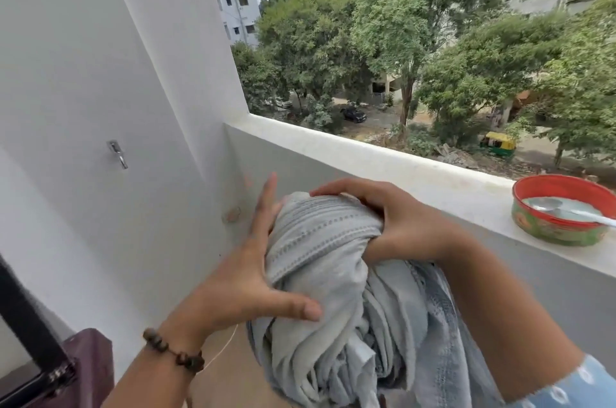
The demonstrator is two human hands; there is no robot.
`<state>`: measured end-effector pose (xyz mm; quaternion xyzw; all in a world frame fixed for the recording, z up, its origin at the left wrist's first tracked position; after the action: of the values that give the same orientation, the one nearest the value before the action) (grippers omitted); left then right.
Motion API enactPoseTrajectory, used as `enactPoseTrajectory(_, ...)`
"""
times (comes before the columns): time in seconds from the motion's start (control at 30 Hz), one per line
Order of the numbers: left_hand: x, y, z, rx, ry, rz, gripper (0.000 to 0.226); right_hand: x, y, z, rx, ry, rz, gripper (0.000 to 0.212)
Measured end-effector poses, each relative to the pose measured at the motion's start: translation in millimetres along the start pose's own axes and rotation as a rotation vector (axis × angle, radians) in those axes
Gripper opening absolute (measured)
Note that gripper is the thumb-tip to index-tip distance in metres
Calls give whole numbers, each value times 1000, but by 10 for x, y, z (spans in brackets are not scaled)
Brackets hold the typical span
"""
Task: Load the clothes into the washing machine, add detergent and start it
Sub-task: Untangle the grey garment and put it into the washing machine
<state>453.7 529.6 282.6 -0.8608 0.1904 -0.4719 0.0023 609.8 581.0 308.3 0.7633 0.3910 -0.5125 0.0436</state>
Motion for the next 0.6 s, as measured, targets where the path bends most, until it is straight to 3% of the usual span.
enactPoseTrajectory(0.07,61,-107,128,21,-11,18,140,-85,-30,28,-13,-15,-18,76)
enactPoseTrajectory(0.27,125,-108,154,242,25,137,99,-65,68,-38,-48,3,-51,90)
enactPoseTrajectory(0.43,311,-124,-118,448,149,227,91,454,304,-244,0,-221,103,104)
enactPoseTrajectory(0.6,337,-95,-505,667,349,291,80,1187,537,-28,-19,-434,275,116)
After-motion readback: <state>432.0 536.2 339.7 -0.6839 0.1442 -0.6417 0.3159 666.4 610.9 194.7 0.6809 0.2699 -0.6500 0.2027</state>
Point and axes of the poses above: each hand's wrist, its own y-axis away from the middle knuckle, its own z-axis out of the palm, x = y × z, the point moved 9 cm from there along -y, towards the middle knuckle, and after that the axes turned 1 degree about -y, right-handed, at the moved point
